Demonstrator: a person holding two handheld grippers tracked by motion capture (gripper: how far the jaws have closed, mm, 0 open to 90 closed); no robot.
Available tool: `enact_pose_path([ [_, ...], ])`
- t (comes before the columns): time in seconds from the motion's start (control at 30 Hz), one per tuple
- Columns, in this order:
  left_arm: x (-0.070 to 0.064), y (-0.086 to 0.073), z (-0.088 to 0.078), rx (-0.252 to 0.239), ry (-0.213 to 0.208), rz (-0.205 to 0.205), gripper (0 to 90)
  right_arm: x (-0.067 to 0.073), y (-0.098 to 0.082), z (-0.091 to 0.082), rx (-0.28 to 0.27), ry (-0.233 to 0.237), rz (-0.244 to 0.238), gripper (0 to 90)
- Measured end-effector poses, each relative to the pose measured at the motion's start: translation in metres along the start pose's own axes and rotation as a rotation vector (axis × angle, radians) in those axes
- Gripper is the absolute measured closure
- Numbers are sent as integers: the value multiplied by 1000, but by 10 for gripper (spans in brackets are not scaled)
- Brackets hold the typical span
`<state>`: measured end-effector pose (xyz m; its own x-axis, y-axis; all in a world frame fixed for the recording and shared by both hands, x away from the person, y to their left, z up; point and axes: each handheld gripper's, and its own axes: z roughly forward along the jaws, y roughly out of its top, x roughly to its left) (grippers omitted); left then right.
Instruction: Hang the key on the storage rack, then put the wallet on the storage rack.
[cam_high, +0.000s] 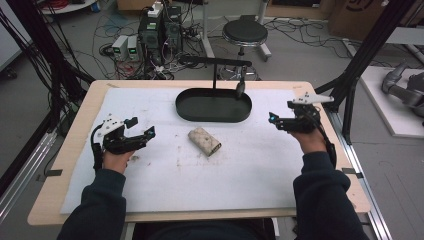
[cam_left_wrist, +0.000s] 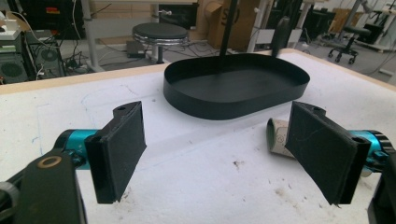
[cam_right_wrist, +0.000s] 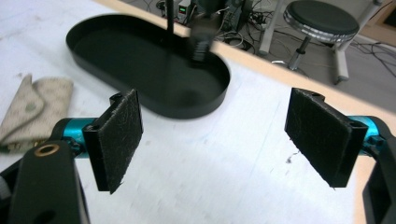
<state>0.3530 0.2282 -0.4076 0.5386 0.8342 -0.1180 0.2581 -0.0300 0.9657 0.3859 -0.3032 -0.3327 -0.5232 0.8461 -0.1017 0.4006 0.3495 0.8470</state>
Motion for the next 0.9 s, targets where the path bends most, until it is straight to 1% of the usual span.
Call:
enact_pose_path([
  [0.03, 0, 0, 0, -1, -1, 1, 197, 3, -8, 1, -3, 0, 0, 196],
  [0.07, -1, 0, 0, -4, 1, 1, 197, 6, -16, 3, -1, -12, -3, 196],
  [0.13, -1, 0, 1, -1, 4, 5, 197, 10, -27, 7, 5, -27, 10, 196],
  [0.2, -1, 0, 2, 2, 6, 4, 197, 15, -38, 13, 20, -20, 13, 196],
  [0.27, -1, -1, 2, 10, 7, 7, 197, 19, -44, 17, 29, -7, 20, 196],
  [0.3, -1, -1, 2, 9, 9, 7, 197, 22, -47, 19, 35, -3, 15, 196],
  [0.37, -2, 0, 2, 7, 13, 11, 197, 27, -49, 21, 25, 1, 23, 196],
  [0.4, -2, 0, 2, 6, 12, 11, 197, 30, -50, 22, 23, 3, 15, 196],
  [0.47, -1, 0, 1, 3, 14, 9, 197, 35, -50, 23, 25, -8, 5, 196],
  [0.6, 0, 0, 0, 0, 17, 7, 197, 43, -46, 23, 1, 15, 5, 196],
  [0.67, 0, 0, 0, 0, 16, 6, 197, 47, -45, 25, 1, 24, 0, 196],
  [0.73, 0, 0, -1, 2, 21, 11, 197, 51, -44, 27, 2, 43, -7, 196],
  [0.77, -1, 0, -1, 1, 21, 14, 197, 54, -44, 29, -1, 56, 6, 196],
  [0.83, 0, 1, -1, 5, 28, 20, 197, 58, -44, 33, -7, 86, 11, 196],
  [0.9, -1, 1, -2, 7, 35, 22, 197, 64, -43, 37, 1, 104, 13, 196],
])
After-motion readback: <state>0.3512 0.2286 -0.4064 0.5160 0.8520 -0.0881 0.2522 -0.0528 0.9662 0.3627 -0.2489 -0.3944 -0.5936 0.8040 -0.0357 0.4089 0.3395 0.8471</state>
